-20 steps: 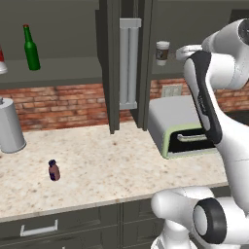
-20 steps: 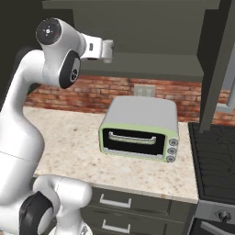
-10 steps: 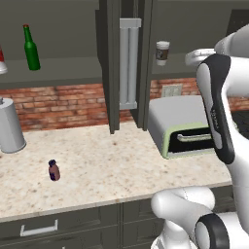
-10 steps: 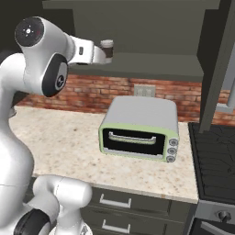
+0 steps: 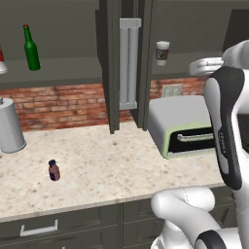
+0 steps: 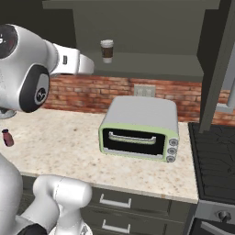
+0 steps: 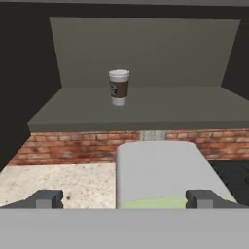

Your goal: Sort all alcoholic drinks to one cabinet, and non-alcoholic drinks to the other.

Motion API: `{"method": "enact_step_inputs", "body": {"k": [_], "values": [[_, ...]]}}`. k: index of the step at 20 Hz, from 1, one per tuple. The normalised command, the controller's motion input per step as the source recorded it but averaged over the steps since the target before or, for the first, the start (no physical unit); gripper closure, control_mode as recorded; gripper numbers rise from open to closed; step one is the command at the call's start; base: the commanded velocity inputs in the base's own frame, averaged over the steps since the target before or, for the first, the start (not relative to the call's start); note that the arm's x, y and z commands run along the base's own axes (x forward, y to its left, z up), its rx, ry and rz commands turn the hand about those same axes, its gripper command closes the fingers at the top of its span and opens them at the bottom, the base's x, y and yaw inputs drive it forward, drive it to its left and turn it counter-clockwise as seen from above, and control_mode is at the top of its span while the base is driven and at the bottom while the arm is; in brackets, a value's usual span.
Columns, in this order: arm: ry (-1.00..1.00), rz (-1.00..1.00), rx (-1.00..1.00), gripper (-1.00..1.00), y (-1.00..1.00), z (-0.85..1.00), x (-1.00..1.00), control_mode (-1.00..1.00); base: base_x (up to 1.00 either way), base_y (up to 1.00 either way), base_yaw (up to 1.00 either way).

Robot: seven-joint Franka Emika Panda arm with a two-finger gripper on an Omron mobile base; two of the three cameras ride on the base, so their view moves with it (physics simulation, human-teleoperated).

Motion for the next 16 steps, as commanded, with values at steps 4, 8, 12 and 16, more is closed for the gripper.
{"method": "enact_step_inputs", "body": {"k": [4, 8, 12, 16], "values": [[0.0, 0.0, 0.0, -1.0, 0.02, -0.05, -0.47, -1.0, 0.0, 0.0, 0.0], [0.0, 0.0, 0.0, -1.0, 0.0, -0.09, -0.44, -1.0, 0.0, 0.0, 0.0], [0.0, 0.0, 0.0, -1.0, 0.04, -0.23, -0.4, -1.0, 0.0, 0.0, 0.0], [0.0, 0.0, 0.0, -1.0, 0.06, -0.21, -0.34, -1.0, 0.0, 0.0, 0.0]]}}
